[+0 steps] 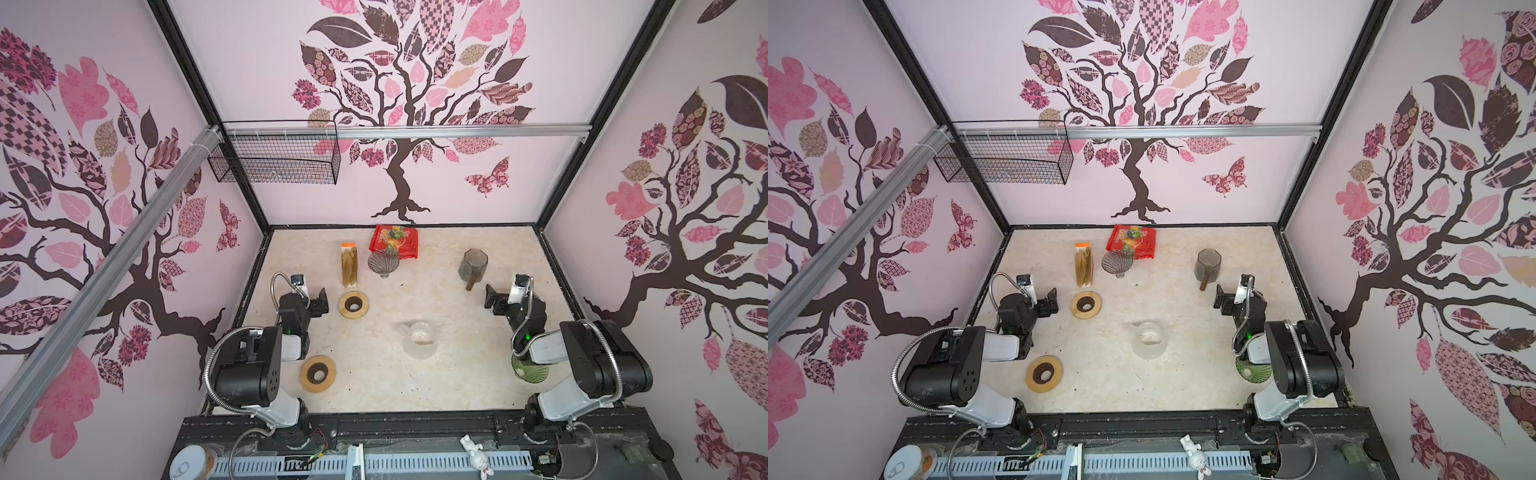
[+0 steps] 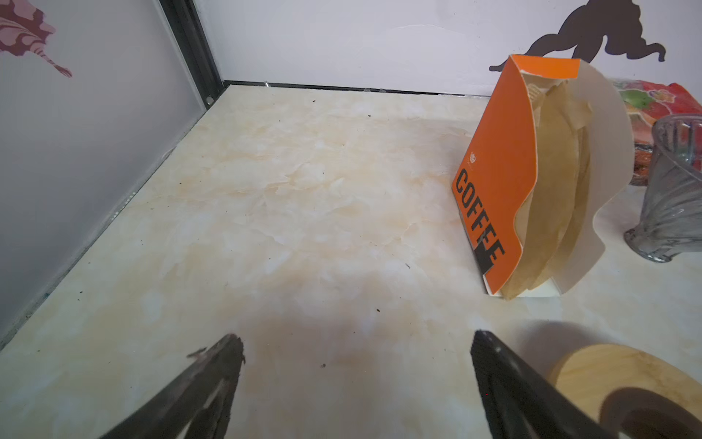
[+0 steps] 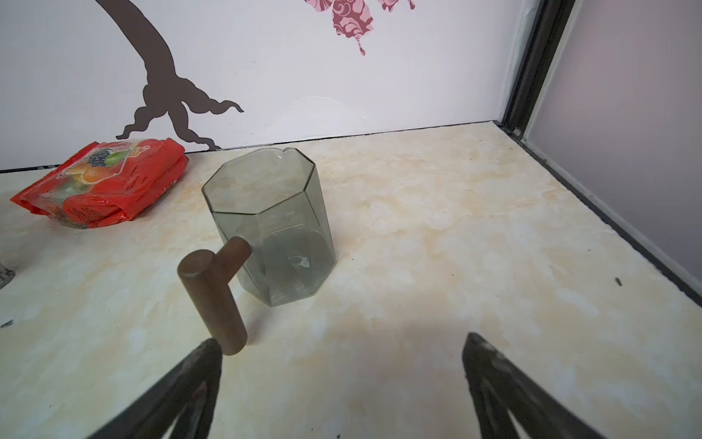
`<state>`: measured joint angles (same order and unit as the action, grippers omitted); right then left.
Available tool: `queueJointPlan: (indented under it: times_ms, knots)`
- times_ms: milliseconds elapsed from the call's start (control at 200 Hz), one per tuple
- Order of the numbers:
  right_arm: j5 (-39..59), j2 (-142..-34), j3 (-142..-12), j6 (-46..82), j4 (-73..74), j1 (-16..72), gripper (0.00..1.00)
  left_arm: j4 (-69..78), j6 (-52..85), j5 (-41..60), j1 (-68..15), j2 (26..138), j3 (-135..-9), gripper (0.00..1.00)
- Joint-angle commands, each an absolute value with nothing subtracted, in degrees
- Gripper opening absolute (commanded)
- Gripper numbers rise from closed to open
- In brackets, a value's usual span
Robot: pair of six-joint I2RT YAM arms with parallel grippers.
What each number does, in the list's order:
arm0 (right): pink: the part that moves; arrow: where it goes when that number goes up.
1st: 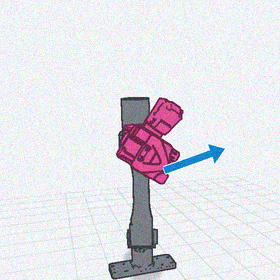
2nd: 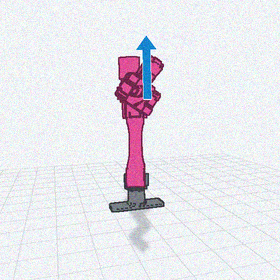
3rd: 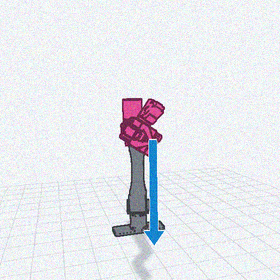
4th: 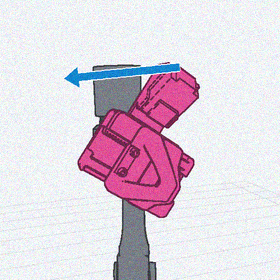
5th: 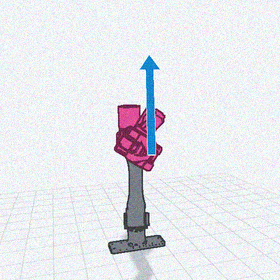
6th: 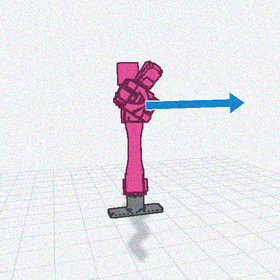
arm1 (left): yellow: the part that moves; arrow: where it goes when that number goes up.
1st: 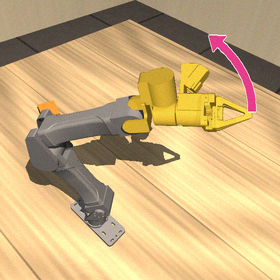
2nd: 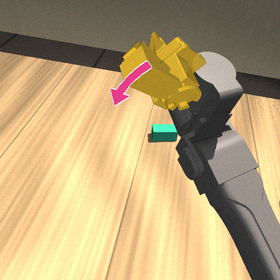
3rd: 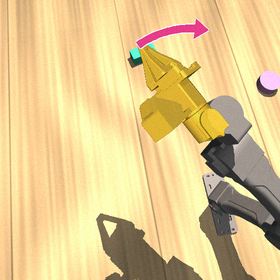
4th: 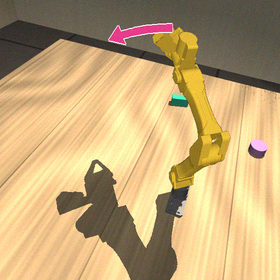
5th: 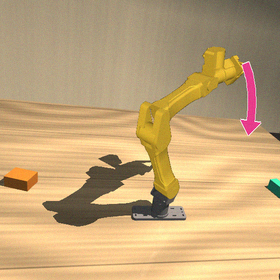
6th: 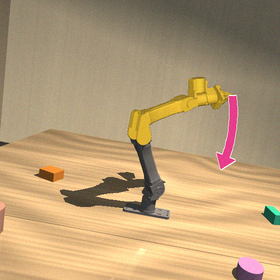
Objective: Place the coffee filter in the dripper
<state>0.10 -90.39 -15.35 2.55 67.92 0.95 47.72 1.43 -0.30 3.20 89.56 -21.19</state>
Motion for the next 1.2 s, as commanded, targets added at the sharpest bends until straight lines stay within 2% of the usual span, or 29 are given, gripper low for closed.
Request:
queueJointPlan:
  times_ms: [0,1125,1195]
  knots:
    - [-0.4,-90.7,-16.4,1.6,68.1,1.1,1.0,48.5,1.2,0.3,3.2,89.6,-23.0,0.97]
    - [-0.3,-90.6,-16.3,2.0,68.2,1.1,1.0,48.2,1.4,0.4,3.3,89.6,-23.1,0.97]
    - [-0.1,-90.4,-15.9,2.1,68.9,1.0,1.0,49.3,1.9,2.9,4.7,89.5,-22.5,0.97]
